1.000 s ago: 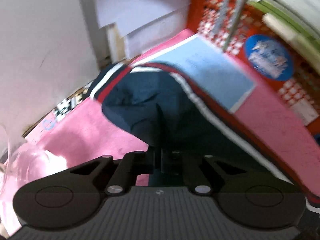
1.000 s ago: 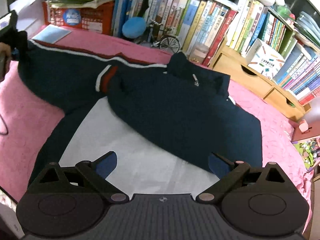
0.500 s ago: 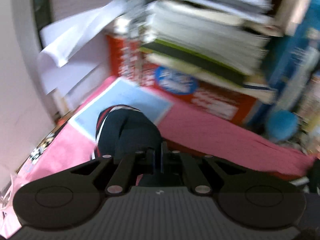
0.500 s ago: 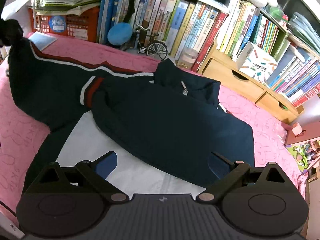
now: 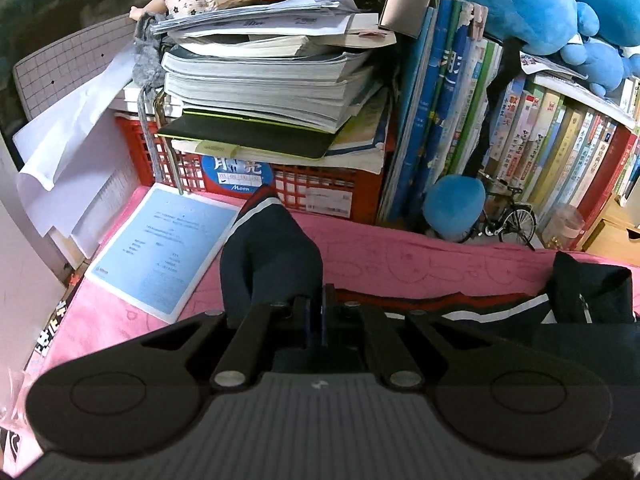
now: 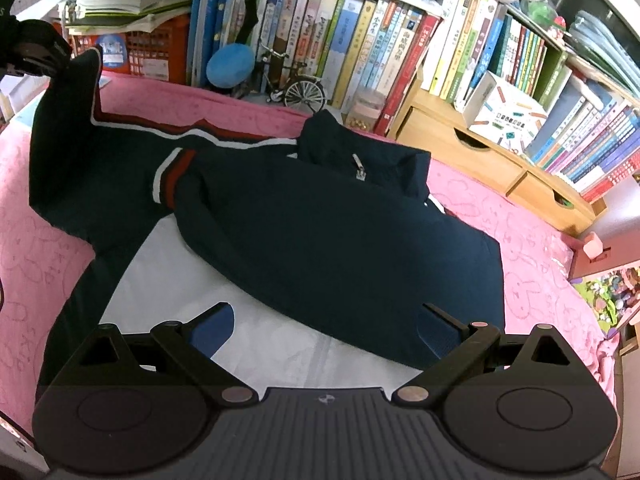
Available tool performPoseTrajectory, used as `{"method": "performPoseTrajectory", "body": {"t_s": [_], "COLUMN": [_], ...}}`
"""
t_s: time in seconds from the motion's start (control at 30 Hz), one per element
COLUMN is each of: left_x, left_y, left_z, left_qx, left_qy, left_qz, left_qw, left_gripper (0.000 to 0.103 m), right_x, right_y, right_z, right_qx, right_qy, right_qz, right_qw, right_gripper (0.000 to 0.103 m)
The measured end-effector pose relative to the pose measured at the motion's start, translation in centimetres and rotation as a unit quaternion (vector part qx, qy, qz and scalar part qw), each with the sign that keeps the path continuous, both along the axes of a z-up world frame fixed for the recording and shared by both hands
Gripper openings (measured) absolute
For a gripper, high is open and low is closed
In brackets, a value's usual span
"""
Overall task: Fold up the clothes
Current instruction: 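Grasp the navy sleeve near its cuff with the left tool, then carry the sleeve across the jacket body with the left tool, then grasp the striped cuff with the right tool while the left tool opens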
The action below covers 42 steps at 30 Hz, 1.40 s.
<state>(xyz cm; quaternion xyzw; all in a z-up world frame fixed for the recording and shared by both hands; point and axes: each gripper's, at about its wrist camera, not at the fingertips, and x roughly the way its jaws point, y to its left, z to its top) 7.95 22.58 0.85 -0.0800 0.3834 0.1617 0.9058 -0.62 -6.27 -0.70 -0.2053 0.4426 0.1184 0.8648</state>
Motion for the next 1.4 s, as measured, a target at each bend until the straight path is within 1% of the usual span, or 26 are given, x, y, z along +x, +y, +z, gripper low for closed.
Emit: {"method": "performPoseTrajectory", "body": {"t_s": [0.27,0.3,0.33,0.37,0.4,0.43,0.47,0.5,0.57,0.63,0.7,0.77,0.83,0.87,0.93,1.0,1.07,1.2,1.27,1.33,1.37,1.4], "left_x": [-0.8,-0.9,-0.8,-0.8,-0.7,-0.4,-0.3,-0.7,-2.0,-4.0,-5.9,-7.6,-9.5,-10.2,-11.8,-13.4,-15.0,-17.8,-19.2,-20.4,-21.0,-21.6], "left_y": [-0.3,-0.5,-1.1,-1.6,-2.4,-3.8,-5.1,-6.1,-7.9,-8.3,-7.2,-5.4,-3.3,-2.3,-0.3,1.1,2.5,4.4,5.0,5.4,5.5,5.7], "left_z": [0.0,0.0,-0.1,-0.2,-0.3,-0.9,-1.6,-2.2,-3.2,-3.7,-4.1,-4.7,-5.5,-5.8,-6.3,-6.4,-6.5,-6.7,-6.8,-7.0,-7.1,-7.3], "left_qx": [0.001,0.0,-0.002,-0.005,-0.008,-0.011,-0.015,-0.019,-0.029,-0.043,-0.07,-0.099,-0.125,-0.131,-0.129,-0.118,-0.108,-0.107,-0.108,-0.109,-0.11,-0.111], "left_qy": [0.005,0.007,0.011,0.015,0.025,0.058,0.083,0.099,0.125,0.13,0.133,0.143,0.156,0.162,0.173,0.175,0.176,0.179,0.184,0.188,0.191,0.193], "left_qz": [0.002,-0.003,-0.028,-0.053,-0.085,-0.139,-0.177,-0.202,-0.234,-0.237,-0.22,-0.181,-0.134,-0.111,-0.067,-0.036,-0.006,0.038,0.057,0.071,0.077,0.084], "left_qw": [1.0,1.0,0.9995,0.9985,0.996,0.9885,0.9806,0.9742,0.9637,0.9619,0.9638,0.9679,0.9707,0.9718,0.9742,0.9769,0.9785,0.9771,0.9753,0.9734,0.9724,0.9713], "left_gripper": [0.005,0.005,0.004,0.007,0.012,0.023,0.035,0.041,0.073,0.082,0.086,0.088,0.088,0.088,0.087,0.088,0.088,0.088,0.09,0.093,0.093,0.093], "right_x": [-0.4,-0.5,-0.6,-0.6,-0.6,-0.6,-0.5,-0.4,0.0,0.6,1.3,2.1,3.0,3.4,4.2,5.0,5.8,7.4,7.8,8.0,8.3,8.7], "right_y": [-0.9,-1.0,-1.0,-1.1,-1.1,-1.2,-1.2,-1.3,-1.1,-0.4,0.7,2.6,5.2,6.7,10.2,14.1,18.0,25.6,28.5,30.5,31.2,31.5], "right_z": [0.0,0.1,0.1,0.1,0.1,0.1,0.0,0.0,0.0,0.1,0.2,-0.1,-0.5,-0.8,-1.3,-2.0,-3.0,-5.0,-6.9,-8.8,-9.7,-10.3], "right_qx": [0.002,0.005,0.005,0.006,0.007,0.007,0.01,0.013,0.014,0.01,0.004,-0.002,-0.004,-0.003,0.001,0.012,0.023,0.044,0.031,0.005,-0.004,-0.005], "right_qy": [0.002,0.002,0.001,0.002,0.002,0.003,0.005,0.008,0.006,-0.002,-0.011,-0.021,-0.031,-0.035,-0.044,-0.052,-0.04,-0.016,-0.002,0.001,0.007,0.021], "right_qz": [-0.007,-0.014,-0.014,-0.014,-0.015,-0.016,-0.017,-0.017,-0.011,0.01,0.038,0.075,0.124,0.15,0.201,0.247,0.275,0.33,0.339,0.336,0.328,0.316], "right_qw": [1.0,1.0,1.0,1.0,1.0,1.0,1.0,1.0,1.0,1.0,0.999,0.997,0.992,0.988,0.979,0.968,0.96,0.943,0.94,0.942,0.945,0.949], "right_gripper": [0.099,0.099,0.099,0.099,0.099,0.099,0.099,0.099,0.099,0.099,0.099,0.099,0.099,0.099,0.099,0.099,0.097,0.085,0.083,0.081,0.077,0.061]}}
